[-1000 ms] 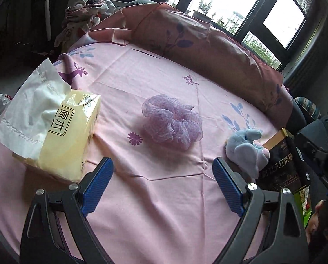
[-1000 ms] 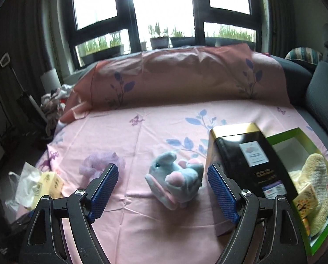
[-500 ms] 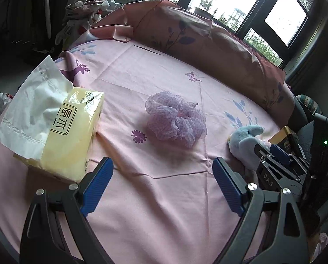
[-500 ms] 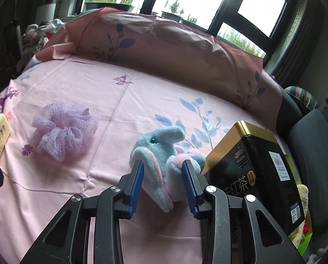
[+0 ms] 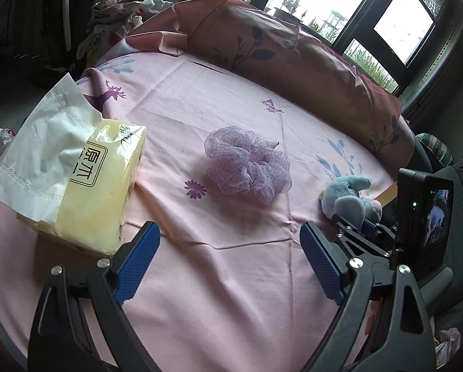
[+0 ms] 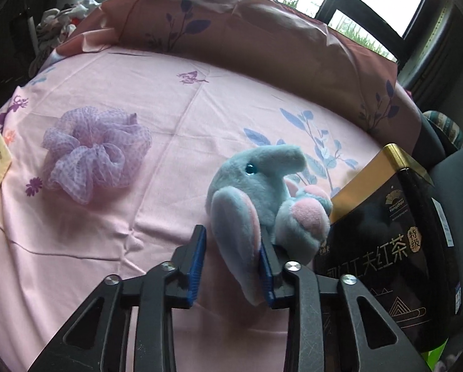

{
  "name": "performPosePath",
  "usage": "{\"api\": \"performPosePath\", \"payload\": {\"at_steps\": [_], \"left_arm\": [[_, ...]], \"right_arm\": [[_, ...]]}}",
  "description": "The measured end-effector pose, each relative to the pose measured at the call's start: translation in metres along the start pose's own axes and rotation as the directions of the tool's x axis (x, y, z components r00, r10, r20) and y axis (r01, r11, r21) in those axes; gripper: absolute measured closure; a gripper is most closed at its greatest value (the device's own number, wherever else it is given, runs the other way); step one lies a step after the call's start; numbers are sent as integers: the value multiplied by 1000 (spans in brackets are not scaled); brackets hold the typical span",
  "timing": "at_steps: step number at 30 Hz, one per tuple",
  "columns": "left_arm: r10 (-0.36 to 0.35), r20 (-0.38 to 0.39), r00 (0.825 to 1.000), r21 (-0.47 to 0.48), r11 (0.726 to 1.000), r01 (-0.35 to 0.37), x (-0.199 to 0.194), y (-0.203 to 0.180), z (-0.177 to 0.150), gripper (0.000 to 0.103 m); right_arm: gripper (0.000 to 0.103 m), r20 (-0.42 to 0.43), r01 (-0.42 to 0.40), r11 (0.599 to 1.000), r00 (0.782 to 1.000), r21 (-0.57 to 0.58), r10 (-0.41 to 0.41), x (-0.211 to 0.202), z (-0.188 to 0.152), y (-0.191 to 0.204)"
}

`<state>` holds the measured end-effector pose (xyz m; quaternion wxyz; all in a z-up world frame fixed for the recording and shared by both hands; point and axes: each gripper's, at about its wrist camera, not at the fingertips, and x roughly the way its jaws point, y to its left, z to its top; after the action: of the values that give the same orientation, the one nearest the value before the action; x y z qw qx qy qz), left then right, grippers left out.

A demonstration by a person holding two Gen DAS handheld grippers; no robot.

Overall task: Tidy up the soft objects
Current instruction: 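Grasp the light-blue plush elephant with the right gripper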

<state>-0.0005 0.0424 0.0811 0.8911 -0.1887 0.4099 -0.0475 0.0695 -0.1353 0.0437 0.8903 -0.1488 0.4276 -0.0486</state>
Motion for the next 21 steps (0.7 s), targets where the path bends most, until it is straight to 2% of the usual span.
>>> {"api": "performPosePath", "payload": {"at_steps": [2, 6, 7, 9, 12, 14, 15, 17, 19, 21], "left_arm": [[6, -1, 1000, 2, 1000, -6, 0, 0, 0, 12], [-4, -4, 1000, 3, 1000, 4, -1, 1, 0, 12], [-8, -3, 1000, 2, 1000, 8, -1, 1, 1, 12], [-11, 1, 1000, -2, 1000, 11, -3, 2, 1, 12], [-15, 4, 1000, -15, 1000, 16, -4, 6, 2, 12], [-14, 4, 1000, -21, 1000, 14, -5, 10, 3, 12], [-11, 5, 1000, -29, 1000, 11, -5, 13, 4, 12], [-17, 8, 1000, -52, 999, 18, -7, 19, 6, 12], [-41, 1, 999, -66, 997, 41, -7, 23, 7, 12], [-76, -15, 997, -67, 995, 75, -6, 23, 7, 12]], "right_arm": [[99, 15, -55, 998, 998, 38, 54, -5, 0, -6], [99, 29, -212, 974, 977, 73, 210, -18, -4, -10], [99, 39, -268, 960, 963, 84, 266, -23, -5, -10], [99, 60, -392, 915, 920, 91, 388, -36, -7, -9], [98, 89, -538, 840, 842, 75, 531, -55, -11, -2], [98, 75, -607, 792, 795, 67, 602, -61, -14, 4], [98, 65, -625, 777, 780, 68, 622, -63, -15, 6], [98, 27, -632, 773, 775, 53, 631, -65, -16, 11], [98, 22, -620, 784, 785, 40, 619, -69, -17, 10], [91, 48, -606, 793, 796, 58, 604, -75, -17, 2]]}}
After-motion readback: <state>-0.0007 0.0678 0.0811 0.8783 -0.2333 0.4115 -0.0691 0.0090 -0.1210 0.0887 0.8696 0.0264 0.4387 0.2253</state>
